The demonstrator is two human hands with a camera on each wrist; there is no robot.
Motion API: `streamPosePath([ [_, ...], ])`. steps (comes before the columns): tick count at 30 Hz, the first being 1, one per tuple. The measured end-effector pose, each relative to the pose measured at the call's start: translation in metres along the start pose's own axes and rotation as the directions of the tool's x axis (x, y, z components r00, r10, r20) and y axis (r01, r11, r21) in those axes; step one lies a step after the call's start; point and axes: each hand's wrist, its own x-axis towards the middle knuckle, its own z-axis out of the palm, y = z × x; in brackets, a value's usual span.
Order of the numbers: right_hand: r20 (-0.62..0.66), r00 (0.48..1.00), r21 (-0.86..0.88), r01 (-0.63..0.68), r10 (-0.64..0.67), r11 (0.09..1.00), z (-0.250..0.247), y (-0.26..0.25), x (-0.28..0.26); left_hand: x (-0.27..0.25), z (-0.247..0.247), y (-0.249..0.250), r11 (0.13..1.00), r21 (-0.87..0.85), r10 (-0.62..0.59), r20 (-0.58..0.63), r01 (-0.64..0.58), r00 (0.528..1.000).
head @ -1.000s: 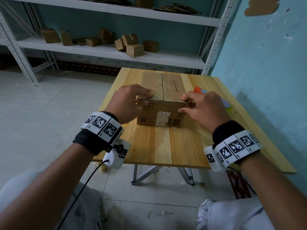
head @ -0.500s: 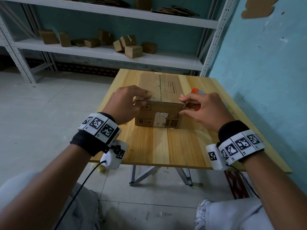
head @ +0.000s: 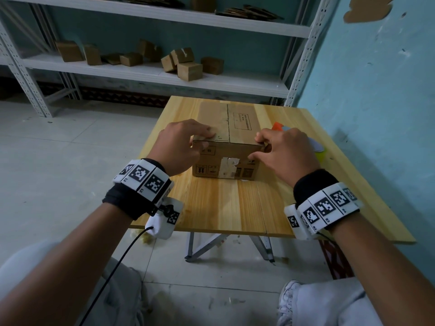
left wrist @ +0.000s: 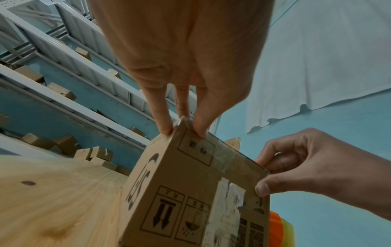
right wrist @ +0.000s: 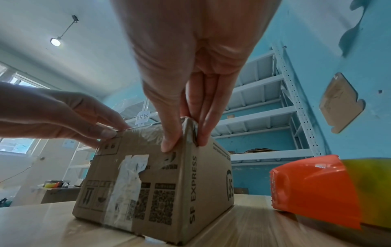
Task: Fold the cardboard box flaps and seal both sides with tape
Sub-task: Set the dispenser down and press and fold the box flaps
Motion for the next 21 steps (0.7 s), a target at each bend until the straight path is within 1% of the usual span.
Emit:
streamPosePath([
  [2,0.017,1.0,0.018,0.003,-0.003,1.0,0.0,0.001,-0.001,0.0,-0.001,0.0,1.0,0.0,0.009,0.005,-0.009,1.0],
  [6,0.099,0.995,0.224,-0.028,0.006,0.974,-0.009,0.014,-0.002,-0.001,-0.003,0.001,1.0,-0.019,0.006,-0.001,-0.006,1.0],
  [8,0.13,0.991,0.264,-0.028,-0.007,0.964,-0.012,0.017,-0.003,-0.001,-0.002,0.001,1.0,-0.022,0.002,0.003,-0.001,1.0],
  [15,0.035,0.999,0.228,-0.012,0.004,0.974,-0.002,0.017,0.001,0.0,-0.003,0.0,1.0,-0.013,-0.005,0.004,0.005,1.0],
  [21,0.003,1.0,0.26,0.013,-0.014,0.965,-0.001,0.018,0.004,-0.001,-0.002,0.001,1.0,-0.015,0.003,-0.001,-0.003,1.0],
])
